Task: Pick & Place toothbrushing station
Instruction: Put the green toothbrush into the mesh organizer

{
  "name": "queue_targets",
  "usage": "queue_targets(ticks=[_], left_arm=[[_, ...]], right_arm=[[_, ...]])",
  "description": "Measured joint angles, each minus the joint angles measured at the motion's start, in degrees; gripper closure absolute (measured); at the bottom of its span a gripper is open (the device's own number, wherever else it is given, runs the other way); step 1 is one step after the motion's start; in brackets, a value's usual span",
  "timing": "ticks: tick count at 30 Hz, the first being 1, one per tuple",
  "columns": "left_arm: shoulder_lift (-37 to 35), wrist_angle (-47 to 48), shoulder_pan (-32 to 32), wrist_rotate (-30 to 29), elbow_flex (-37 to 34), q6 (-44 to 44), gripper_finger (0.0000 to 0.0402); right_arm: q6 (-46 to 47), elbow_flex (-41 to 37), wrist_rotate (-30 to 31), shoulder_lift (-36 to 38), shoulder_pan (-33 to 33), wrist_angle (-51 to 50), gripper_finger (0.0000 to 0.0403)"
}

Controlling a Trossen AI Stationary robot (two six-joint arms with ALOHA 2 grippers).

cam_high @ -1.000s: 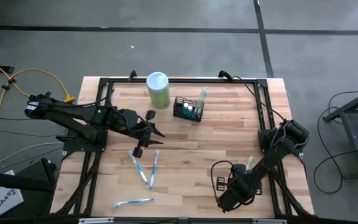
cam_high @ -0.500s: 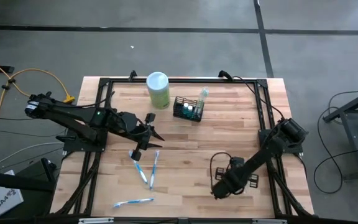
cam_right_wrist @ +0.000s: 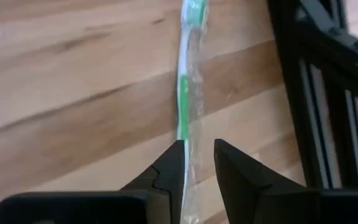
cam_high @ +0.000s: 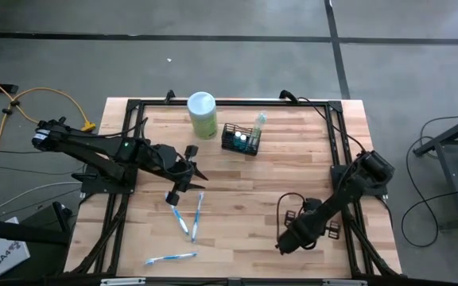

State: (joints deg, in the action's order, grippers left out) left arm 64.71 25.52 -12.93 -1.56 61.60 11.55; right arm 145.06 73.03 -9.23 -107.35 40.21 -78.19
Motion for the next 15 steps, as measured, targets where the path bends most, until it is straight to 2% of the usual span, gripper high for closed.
queue_targets(ticks=[6,15], left_arm=[[0.0,0.0,0.0,0.1,0.0,-0.9,0.0291],[0.0,0.3,0.0,0.1,0.0,-1.4,0.0291]], right_arm=[[0.5,0.0,0.1,0.0,1.0,2.9,0.0343],[-0.5,0.0,1.9,0.0,1.6,7.8,0.0345]])
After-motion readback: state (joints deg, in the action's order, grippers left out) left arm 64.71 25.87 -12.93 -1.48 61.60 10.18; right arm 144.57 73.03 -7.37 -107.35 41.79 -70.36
